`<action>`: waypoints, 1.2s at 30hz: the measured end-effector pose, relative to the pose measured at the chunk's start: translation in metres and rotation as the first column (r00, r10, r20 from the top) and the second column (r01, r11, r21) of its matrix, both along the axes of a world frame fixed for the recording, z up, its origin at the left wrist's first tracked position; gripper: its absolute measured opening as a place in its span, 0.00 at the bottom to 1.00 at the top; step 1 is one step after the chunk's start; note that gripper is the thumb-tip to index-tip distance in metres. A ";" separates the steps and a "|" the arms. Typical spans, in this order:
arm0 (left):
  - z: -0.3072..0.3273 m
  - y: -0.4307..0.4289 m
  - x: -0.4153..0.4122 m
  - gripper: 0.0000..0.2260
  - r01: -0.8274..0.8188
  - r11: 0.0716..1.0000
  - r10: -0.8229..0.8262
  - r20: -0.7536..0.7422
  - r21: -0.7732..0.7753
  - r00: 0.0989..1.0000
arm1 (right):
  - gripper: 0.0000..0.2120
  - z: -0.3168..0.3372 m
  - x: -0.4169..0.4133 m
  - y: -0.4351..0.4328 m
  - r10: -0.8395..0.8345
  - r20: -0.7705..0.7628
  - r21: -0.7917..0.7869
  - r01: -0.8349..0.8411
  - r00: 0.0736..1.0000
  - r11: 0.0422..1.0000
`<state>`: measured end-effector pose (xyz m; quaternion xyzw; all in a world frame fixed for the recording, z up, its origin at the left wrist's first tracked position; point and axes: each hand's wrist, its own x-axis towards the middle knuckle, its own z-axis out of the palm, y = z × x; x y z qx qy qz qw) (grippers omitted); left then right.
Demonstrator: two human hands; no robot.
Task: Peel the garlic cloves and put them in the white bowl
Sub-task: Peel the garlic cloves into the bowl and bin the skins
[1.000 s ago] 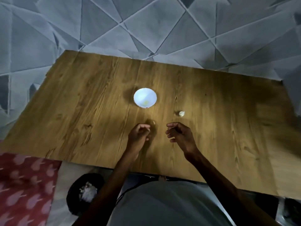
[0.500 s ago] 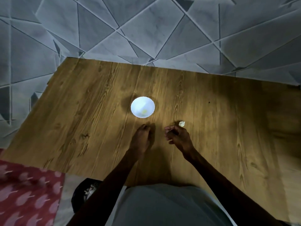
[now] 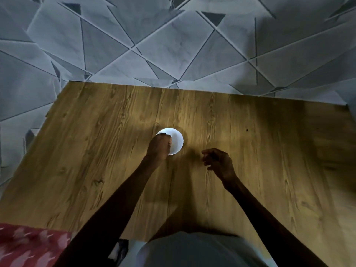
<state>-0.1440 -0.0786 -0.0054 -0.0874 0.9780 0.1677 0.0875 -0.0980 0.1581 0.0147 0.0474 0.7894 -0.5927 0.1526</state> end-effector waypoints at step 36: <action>-0.015 0.134 0.086 0.12 -0.233 0.449 0.209 0.152 0.863 0.966 | 0.10 -0.025 0.019 0.054 0.005 0.056 -0.077 0.000 0.998 0.997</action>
